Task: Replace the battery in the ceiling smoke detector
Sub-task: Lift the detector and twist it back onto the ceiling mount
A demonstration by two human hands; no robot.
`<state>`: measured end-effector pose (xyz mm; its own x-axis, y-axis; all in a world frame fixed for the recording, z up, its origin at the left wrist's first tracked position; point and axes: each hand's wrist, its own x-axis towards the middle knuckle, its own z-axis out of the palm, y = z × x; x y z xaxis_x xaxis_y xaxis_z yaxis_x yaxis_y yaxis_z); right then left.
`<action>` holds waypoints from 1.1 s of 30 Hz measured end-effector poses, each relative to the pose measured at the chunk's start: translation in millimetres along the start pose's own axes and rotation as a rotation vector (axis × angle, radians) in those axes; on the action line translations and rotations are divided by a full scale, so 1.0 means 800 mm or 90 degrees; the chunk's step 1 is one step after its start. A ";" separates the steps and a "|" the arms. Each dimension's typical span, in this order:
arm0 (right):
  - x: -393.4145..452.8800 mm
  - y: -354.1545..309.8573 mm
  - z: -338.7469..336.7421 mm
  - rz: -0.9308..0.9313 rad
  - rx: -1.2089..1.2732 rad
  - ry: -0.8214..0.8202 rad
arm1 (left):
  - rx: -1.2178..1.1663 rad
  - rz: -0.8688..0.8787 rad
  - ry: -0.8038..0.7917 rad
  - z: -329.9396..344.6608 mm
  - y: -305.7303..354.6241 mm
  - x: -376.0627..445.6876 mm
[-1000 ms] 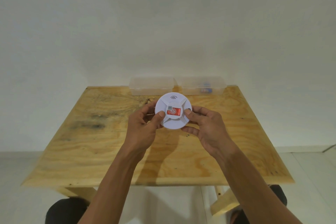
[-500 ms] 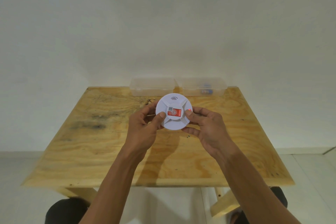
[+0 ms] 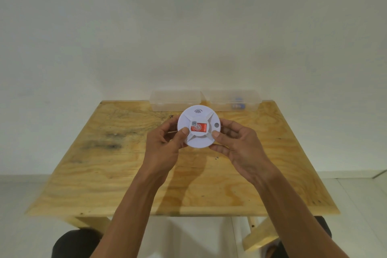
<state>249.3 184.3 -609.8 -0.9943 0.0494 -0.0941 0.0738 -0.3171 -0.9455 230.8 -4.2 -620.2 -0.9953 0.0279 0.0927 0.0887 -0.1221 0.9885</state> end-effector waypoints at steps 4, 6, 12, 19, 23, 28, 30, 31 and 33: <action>0.000 0.001 0.000 -0.002 0.001 0.006 | 0.005 0.005 -0.003 0.001 0.002 -0.001; 0.000 0.001 0.000 0.000 0.004 0.009 | 0.003 0.004 -0.002 0.002 0.002 -0.001; -0.001 0.001 0.000 0.000 0.015 0.008 | 0.004 0.006 0.002 0.003 0.003 -0.002; -0.001 0.002 0.001 0.003 0.034 0.001 | 0.006 0.001 -0.004 0.002 0.002 -0.001; -0.001 0.002 0.002 0.005 0.035 -0.003 | 0.004 0.004 -0.005 0.001 0.004 -0.003; -0.002 0.001 0.003 0.006 0.031 0.000 | -0.002 0.003 -0.003 0.000 0.004 -0.004; -0.002 0.000 0.004 0.008 0.034 0.002 | 0.001 0.003 -0.001 0.000 0.004 -0.003; -0.002 0.000 0.005 0.008 0.034 0.002 | 0.003 0.003 -0.001 -0.001 0.004 -0.003; -0.002 0.000 0.005 0.008 0.034 0.001 | 0.004 0.004 0.000 -0.001 0.004 -0.003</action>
<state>250.2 180.4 -608.2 -0.9932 0.0465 -0.1063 0.0819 -0.3677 -0.9263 233.5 -5.1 -617.4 -0.9947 0.0270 0.0989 0.0952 -0.1162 0.9887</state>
